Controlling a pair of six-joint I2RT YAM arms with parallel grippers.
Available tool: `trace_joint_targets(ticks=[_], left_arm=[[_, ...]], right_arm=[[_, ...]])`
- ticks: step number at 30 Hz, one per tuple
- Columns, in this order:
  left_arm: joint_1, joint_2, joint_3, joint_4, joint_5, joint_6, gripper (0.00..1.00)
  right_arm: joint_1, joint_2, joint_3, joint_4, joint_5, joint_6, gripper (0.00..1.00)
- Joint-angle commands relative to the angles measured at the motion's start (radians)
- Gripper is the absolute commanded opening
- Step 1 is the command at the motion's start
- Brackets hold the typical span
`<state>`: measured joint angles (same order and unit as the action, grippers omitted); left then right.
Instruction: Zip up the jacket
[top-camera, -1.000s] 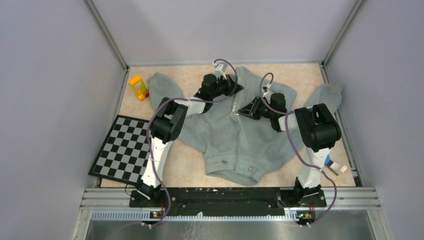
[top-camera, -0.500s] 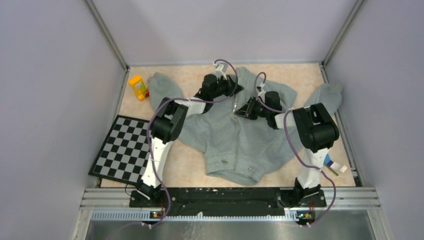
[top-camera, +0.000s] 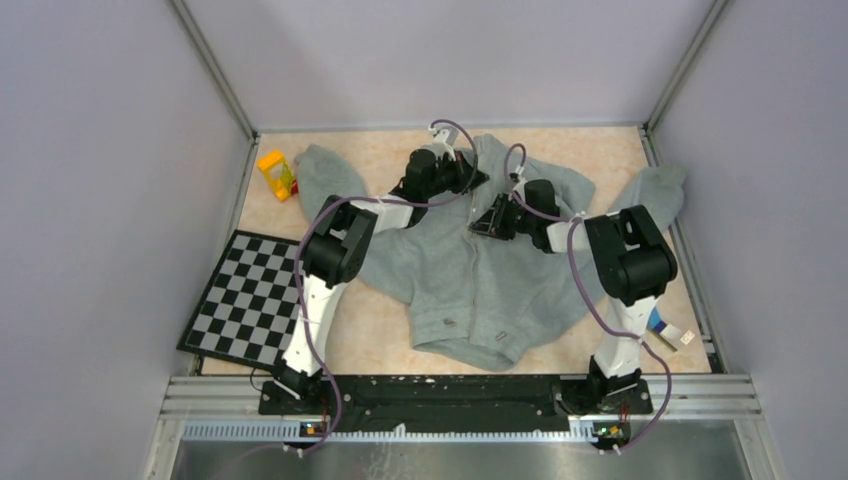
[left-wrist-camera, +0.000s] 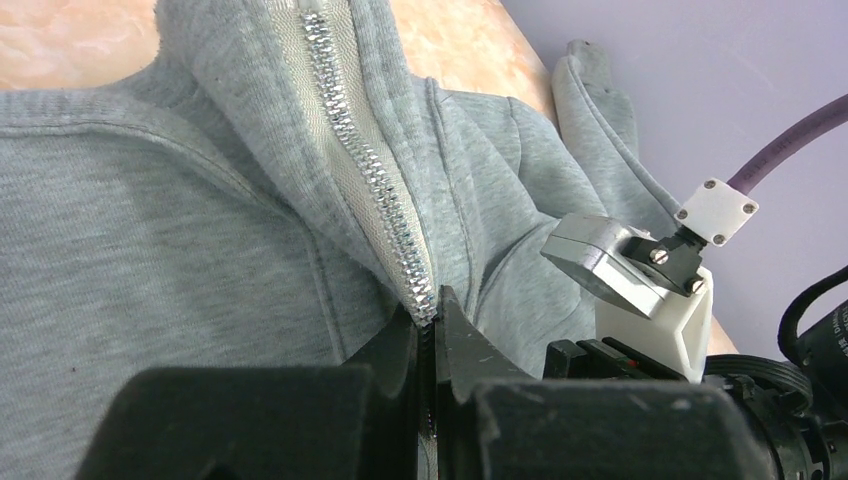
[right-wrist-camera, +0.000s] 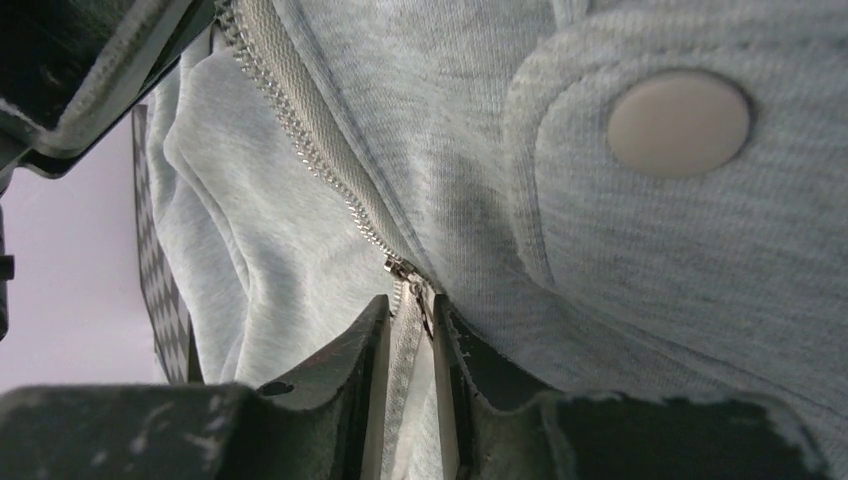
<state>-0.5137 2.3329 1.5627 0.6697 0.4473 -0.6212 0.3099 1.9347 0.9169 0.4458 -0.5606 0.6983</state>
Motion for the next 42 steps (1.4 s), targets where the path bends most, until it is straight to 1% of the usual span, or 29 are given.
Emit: trace_joint_targets(ticks=[1,2,6,9,13,16,18,20,23,26,29,30,31,34,35,38,42], left_arm=[[-0.001,-0.023,0.01,0.076,-0.017,0.014,0.0],[-0.001,-0.023,0.01,0.077,-0.018,0.014,0.0],[-0.001,-0.017,0.015,0.077,-0.025,0.017,0.0],[0.001,-0.016,0.013,0.094,-0.039,0.036,0.0],[0.0,-0.009,0.015,0.128,-0.065,0.06,0.0],[0.001,-0.007,0.016,0.14,-0.092,0.067,0.0],[-0.001,-0.007,0.017,0.147,-0.105,0.071,0.0],[0.0,-0.013,0.017,0.142,-0.122,0.078,0.0],[-0.002,-0.026,0.019,0.092,-0.175,0.08,0.0],[-0.004,-0.037,0.027,0.041,-0.217,0.087,0.0],[-0.01,-0.041,0.047,-0.005,-0.24,0.098,0.0],[-0.011,-0.04,0.055,-0.015,-0.24,0.099,0.0],[-0.013,-0.038,0.063,-0.022,-0.238,0.1,0.0],[-0.013,-0.024,0.089,-0.041,-0.23,0.108,0.0],[-0.014,-0.019,0.1,-0.049,-0.23,0.115,0.0],[-0.013,-0.006,0.117,-0.054,-0.228,0.128,0.0],[-0.014,0.013,0.126,-0.044,-0.227,0.124,0.0]], right_arm=[[0.021,-0.01,0.067,-0.106,0.076,-0.044,0.2],[0.024,-0.007,0.078,-0.129,0.085,-0.05,0.17],[0.034,-0.016,0.138,-0.259,0.121,-0.092,0.01],[0.044,-0.043,0.217,-0.452,0.195,-0.143,0.0],[0.046,-0.071,0.323,-0.702,0.179,-0.244,0.0],[0.064,-0.101,0.342,-0.817,0.172,-0.317,0.0],[0.094,-0.139,0.328,-0.879,0.249,-0.374,0.0],[0.135,-0.186,0.298,-0.91,0.331,-0.426,0.0],[0.212,-0.237,0.264,-0.933,0.396,-0.501,0.0],[0.305,-0.292,0.217,-0.939,0.549,-0.568,0.0],[0.4,-0.346,0.154,-0.917,0.743,-0.64,0.0],[0.419,-0.362,0.135,-0.912,0.773,-0.652,0.0],[0.429,-0.382,0.109,-0.901,0.78,-0.652,0.0],[0.437,-0.481,0.005,-0.846,0.716,-0.607,0.0],[0.437,-0.507,-0.017,-0.854,0.693,-0.575,0.0],[0.454,-0.595,-0.104,-0.872,0.582,-0.451,0.0],[0.503,-0.794,-0.261,-0.813,0.439,-0.271,0.0]])
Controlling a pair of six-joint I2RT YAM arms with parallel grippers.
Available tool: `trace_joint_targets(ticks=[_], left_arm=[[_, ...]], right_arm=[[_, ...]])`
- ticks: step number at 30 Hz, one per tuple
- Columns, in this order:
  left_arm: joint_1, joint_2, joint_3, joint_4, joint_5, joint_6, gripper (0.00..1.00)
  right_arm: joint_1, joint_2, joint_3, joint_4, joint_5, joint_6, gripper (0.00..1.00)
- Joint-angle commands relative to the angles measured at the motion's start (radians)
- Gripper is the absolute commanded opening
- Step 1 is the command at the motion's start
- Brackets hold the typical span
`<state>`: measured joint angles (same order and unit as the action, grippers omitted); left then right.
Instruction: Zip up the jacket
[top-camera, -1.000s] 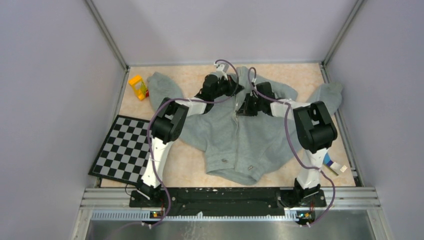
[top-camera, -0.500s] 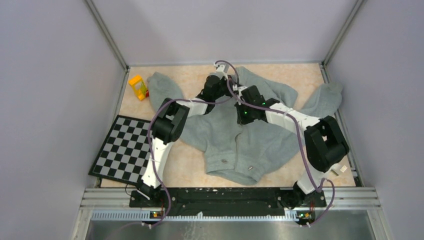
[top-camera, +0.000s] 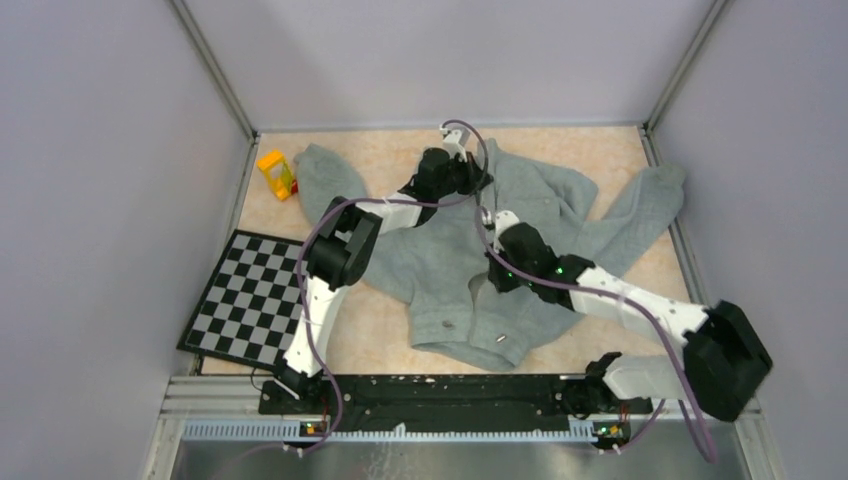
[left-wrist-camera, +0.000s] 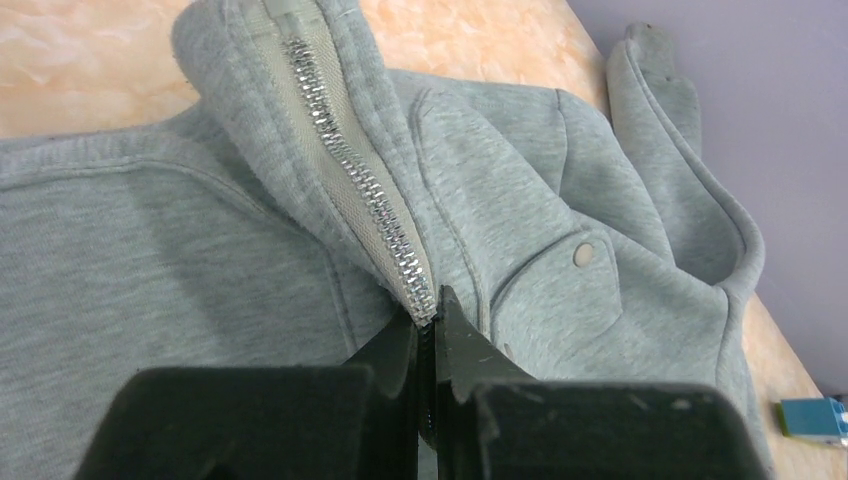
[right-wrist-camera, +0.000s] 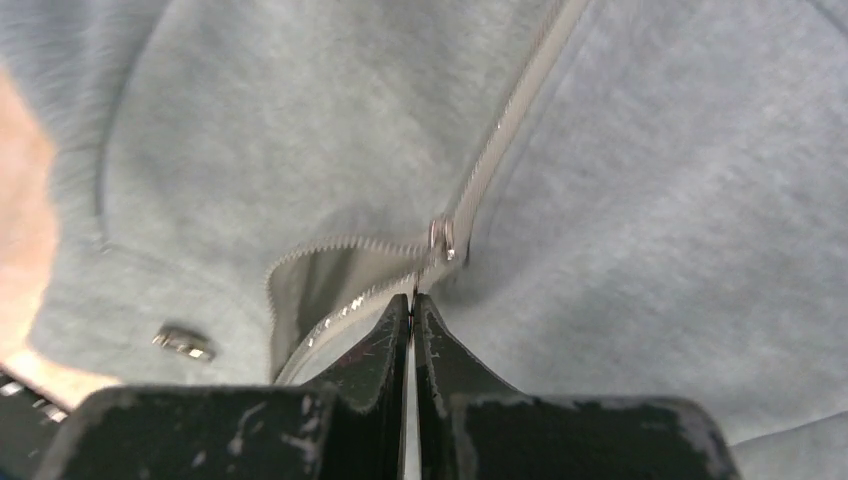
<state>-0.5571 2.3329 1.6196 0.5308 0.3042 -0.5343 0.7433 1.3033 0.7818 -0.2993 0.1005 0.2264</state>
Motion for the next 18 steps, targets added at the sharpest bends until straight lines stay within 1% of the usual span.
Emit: trace_joint_targets(ticks=[1,3,5,7,10,11,14,15,16,17,18], left_arm=[[0.028,0.014,0.07,0.097,-0.082,0.036,0.0],[0.028,0.011,0.06,0.105,-0.089,0.036,0.0],[0.027,0.003,0.05,0.11,-0.1,0.041,0.0],[0.024,-0.006,0.049,0.106,-0.113,0.055,0.0],[0.022,-0.013,0.055,0.098,-0.132,0.071,0.0],[0.019,-0.014,0.055,0.099,-0.129,0.075,0.0],[0.015,-0.007,0.057,0.105,-0.103,0.071,0.0],[0.011,-0.004,0.067,0.094,-0.091,0.072,0.0],[0.009,-0.002,0.08,0.072,-0.081,0.077,0.0],[0.005,-0.001,0.093,0.038,-0.063,0.085,0.0],[0.003,-0.004,0.102,0.016,-0.045,0.092,0.0]], right_arm=[[0.085,-0.199,-0.154,-0.059,-0.236,0.235,0.0],[0.113,-0.254,-0.211,-0.031,-0.271,0.305,0.0],[0.116,-0.27,-0.262,0.024,-0.329,0.361,0.0],[0.115,-0.25,-0.255,0.018,-0.361,0.367,0.0],[0.116,-0.242,-0.267,0.051,-0.452,0.434,0.0],[0.117,-0.262,-0.27,0.022,-0.421,0.432,0.0],[0.112,-0.333,-0.203,-0.154,-0.164,0.345,0.0],[0.099,-0.336,-0.174,-0.157,-0.125,0.321,0.0],[0.078,-0.326,-0.155,-0.139,-0.108,0.308,0.03],[0.05,-0.306,-0.139,-0.112,-0.094,0.299,0.12],[-0.013,-0.281,-0.126,-0.083,-0.091,0.29,0.21]])
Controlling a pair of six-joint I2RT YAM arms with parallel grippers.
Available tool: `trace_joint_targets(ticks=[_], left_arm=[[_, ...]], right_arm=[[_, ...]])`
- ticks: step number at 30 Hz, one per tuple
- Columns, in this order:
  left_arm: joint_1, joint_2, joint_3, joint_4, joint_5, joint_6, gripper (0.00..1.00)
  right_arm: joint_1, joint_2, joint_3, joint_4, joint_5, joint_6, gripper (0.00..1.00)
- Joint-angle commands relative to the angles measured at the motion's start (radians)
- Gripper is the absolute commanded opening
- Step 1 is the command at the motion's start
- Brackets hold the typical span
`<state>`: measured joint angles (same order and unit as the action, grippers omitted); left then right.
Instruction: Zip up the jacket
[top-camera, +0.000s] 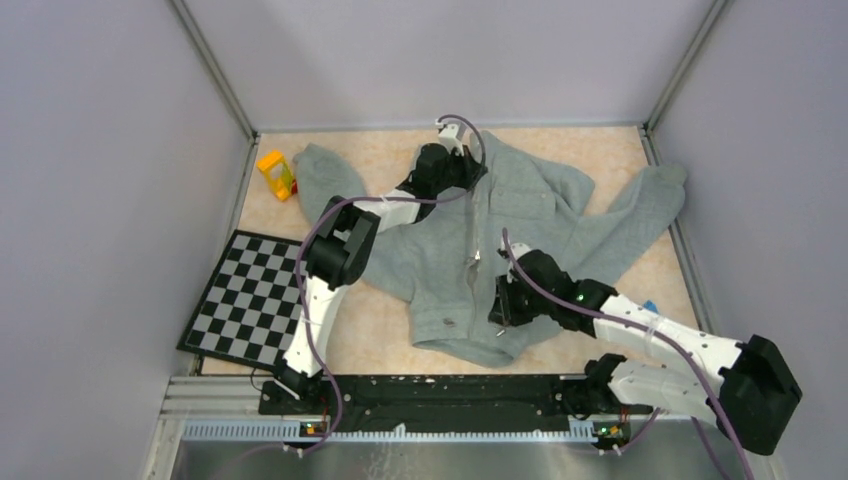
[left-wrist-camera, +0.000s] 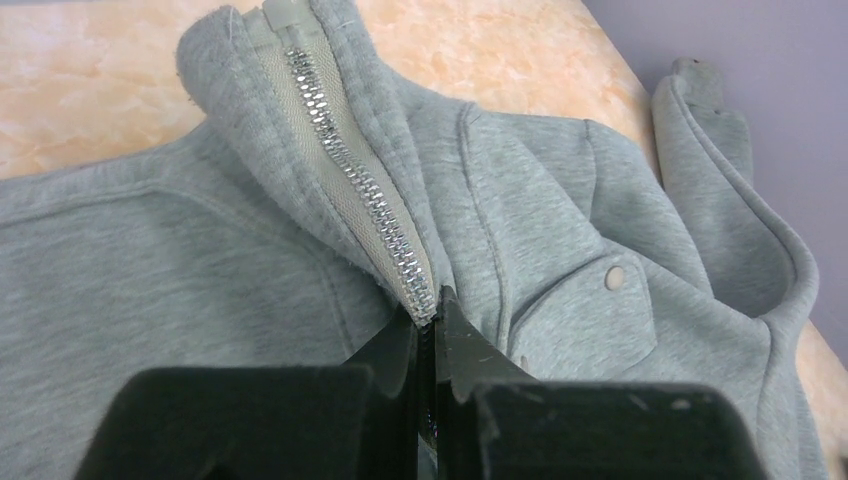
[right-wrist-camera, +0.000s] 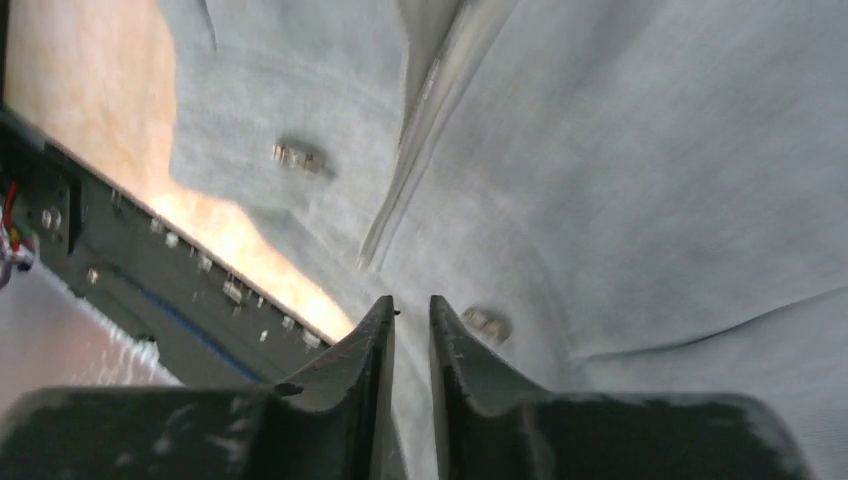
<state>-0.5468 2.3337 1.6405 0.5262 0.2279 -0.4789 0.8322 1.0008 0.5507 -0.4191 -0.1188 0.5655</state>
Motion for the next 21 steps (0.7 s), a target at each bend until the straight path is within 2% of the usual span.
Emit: trace_joint_targets(ticks=[1,3,6,8,12,15,17,19,21], left_arm=[[-0.008,-0.011,0.083,0.009,0.045,0.043,0.0],[-0.006,-0.029,0.078,-0.003,0.068,0.052,0.0],[-0.006,-0.044,0.096,-0.034,0.127,0.068,0.0],[-0.007,-0.048,0.107,-0.05,0.165,0.076,0.0],[-0.009,-0.059,0.112,-0.096,0.173,0.107,0.0],[-0.009,-0.066,0.117,-0.116,0.179,0.114,0.0],[-0.009,-0.064,0.128,-0.127,0.187,0.108,0.01],[-0.009,-0.059,0.145,-0.142,0.191,0.101,0.03],[-0.009,-0.051,0.168,-0.184,0.201,0.106,0.12]], right_arm=[[-0.163,0.053,0.114,0.084,0.093,-0.053,0.31],[-0.265,0.125,0.14,0.189,-0.013,-0.059,0.48],[-0.303,0.219,0.163,0.386,-0.012,-0.046,0.66],[-0.322,0.306,0.184,0.509,-0.04,-0.008,0.68],[-0.326,0.488,0.279,0.572,0.013,0.02,0.67],[-0.326,0.58,0.286,0.656,0.056,0.045,0.62],[-0.326,0.633,0.282,0.726,0.065,0.06,0.54],[-0.326,0.659,0.277,0.768,0.06,0.063,0.39],[-0.328,0.659,0.244,0.838,0.05,0.066,0.22]])
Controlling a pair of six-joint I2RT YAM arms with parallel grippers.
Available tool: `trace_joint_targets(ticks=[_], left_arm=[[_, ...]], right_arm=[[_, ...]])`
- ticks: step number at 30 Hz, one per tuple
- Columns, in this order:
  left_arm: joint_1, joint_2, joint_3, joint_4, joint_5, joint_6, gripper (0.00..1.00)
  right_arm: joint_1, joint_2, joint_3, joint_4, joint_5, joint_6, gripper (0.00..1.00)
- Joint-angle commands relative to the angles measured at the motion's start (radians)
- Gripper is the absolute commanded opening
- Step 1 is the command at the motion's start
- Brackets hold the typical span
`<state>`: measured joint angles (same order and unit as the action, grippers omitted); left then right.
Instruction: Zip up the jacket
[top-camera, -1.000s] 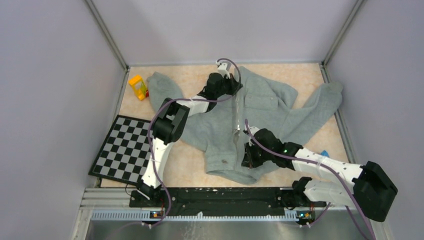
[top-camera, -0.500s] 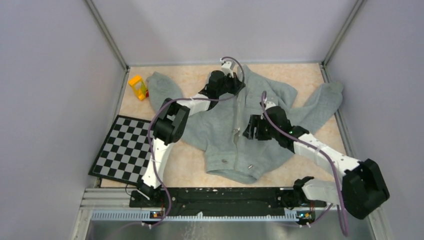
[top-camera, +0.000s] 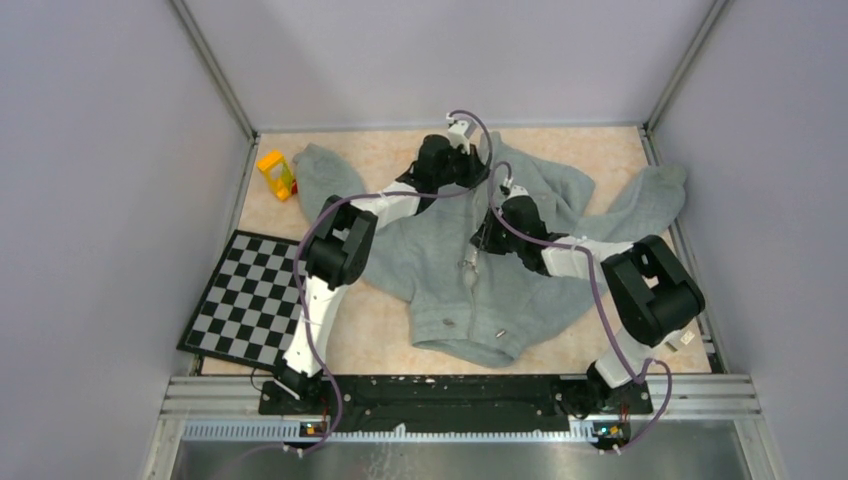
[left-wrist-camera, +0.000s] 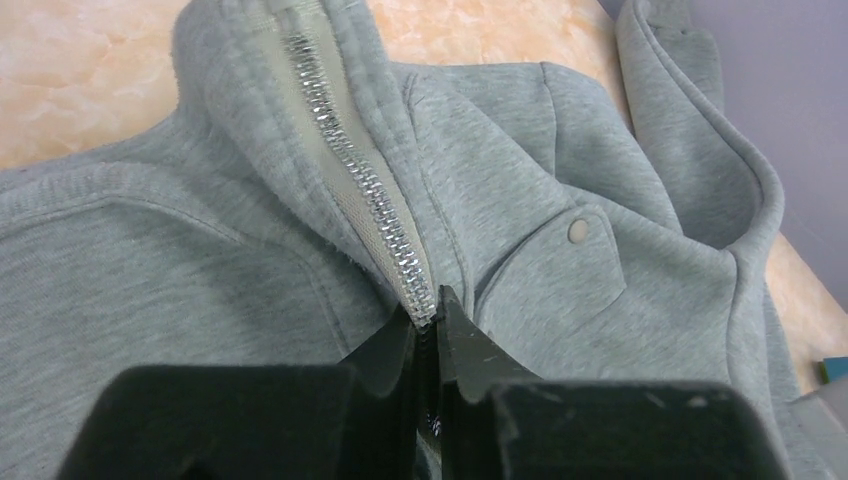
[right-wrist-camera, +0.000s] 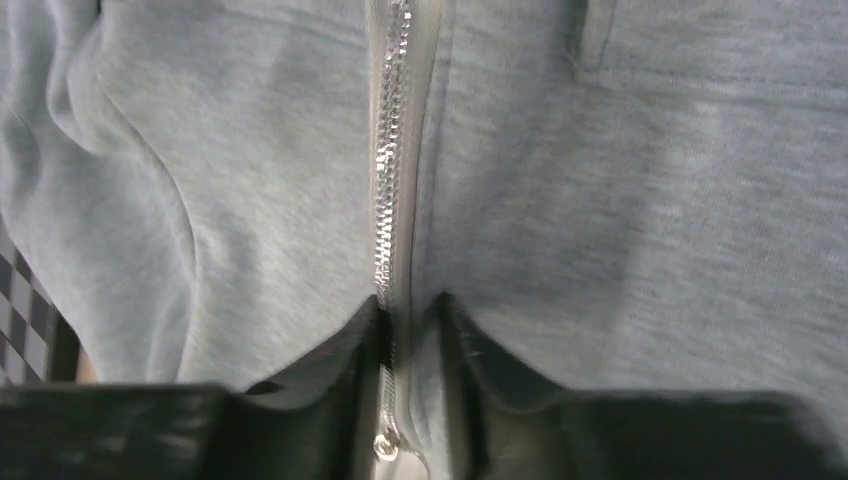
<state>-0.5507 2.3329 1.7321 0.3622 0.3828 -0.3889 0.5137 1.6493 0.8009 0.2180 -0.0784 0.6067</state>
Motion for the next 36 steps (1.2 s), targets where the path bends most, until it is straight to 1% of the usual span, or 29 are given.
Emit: trace_joint_targets(ticks=[1,2,3,4,5,6,7,9,10,13,15,18,20,21,23,25,28,31,36], left_arm=[[-0.005,-0.048,0.101,-0.061,0.05,0.028,0.17],[-0.002,-0.051,0.118,-0.114,0.053,0.042,0.22],[0.004,-0.062,0.119,-0.156,0.064,0.053,0.28],[0.011,-0.08,0.107,-0.193,0.082,0.058,0.37],[0.02,-0.108,0.085,-0.232,0.101,0.062,0.5],[0.028,-0.147,0.041,-0.261,0.106,0.068,0.65],[0.039,-0.201,-0.014,-0.279,0.1,0.07,0.74],[0.057,-0.314,-0.153,-0.28,0.106,0.067,0.84],[0.069,-0.381,-0.213,-0.285,0.117,0.056,0.86],[0.099,-0.5,-0.413,-0.251,0.231,-0.007,0.88],[0.1,-0.555,-0.524,-0.212,0.283,-0.042,0.86],[0.098,-0.608,-0.669,-0.15,0.343,-0.09,0.79],[0.095,-0.624,-0.733,-0.113,0.35,-0.11,0.68],[0.096,-0.624,-0.754,-0.097,0.351,-0.119,0.65],[0.093,-0.611,-0.772,-0.073,0.366,-0.138,0.62],[0.09,-0.594,-0.752,-0.1,0.393,-0.138,0.62],[0.066,-0.586,-0.763,-0.074,0.372,-0.146,0.66],[0.043,-0.561,-0.762,-0.029,0.387,-0.172,0.59],[0.024,-0.539,-0.747,-0.062,0.316,-0.175,0.57]], right_arm=[[-0.013,0.007,-0.023,0.243,-0.004,0.021,0.15],[-0.021,0.004,-0.034,0.277,-0.026,0.015,0.09],[-0.03,0.006,-0.037,0.297,-0.049,0.011,0.0],[-0.04,0.01,-0.035,0.312,-0.083,0.005,0.0],[-0.048,0.016,-0.034,0.323,-0.117,-0.005,0.0],[-0.054,0.02,-0.034,0.334,-0.139,-0.011,0.0],[-0.062,0.025,-0.037,0.354,-0.172,-0.012,0.0],[-0.073,0.034,-0.047,0.399,-0.221,-0.009,0.0],[-0.074,0.037,-0.049,0.403,-0.226,-0.005,0.0],[-0.084,0.047,-0.052,0.417,-0.239,0.007,0.0],[-0.092,0.056,-0.053,0.427,-0.252,0.017,0.0],[-0.103,0.062,-0.068,0.456,-0.27,0.031,0.0],[-0.109,0.063,-0.076,0.471,-0.277,0.037,0.0],[-0.11,0.063,-0.08,0.48,-0.282,0.039,0.0],[-0.115,0.063,-0.089,0.501,-0.291,0.044,0.0],[-0.117,0.064,-0.094,0.51,-0.293,0.048,0.0],[-0.119,0.066,-0.095,0.513,-0.297,0.049,0.0],[-0.121,0.066,-0.098,0.518,-0.299,0.05,0.0],[-0.121,0.061,-0.105,0.53,-0.302,0.051,0.0]])
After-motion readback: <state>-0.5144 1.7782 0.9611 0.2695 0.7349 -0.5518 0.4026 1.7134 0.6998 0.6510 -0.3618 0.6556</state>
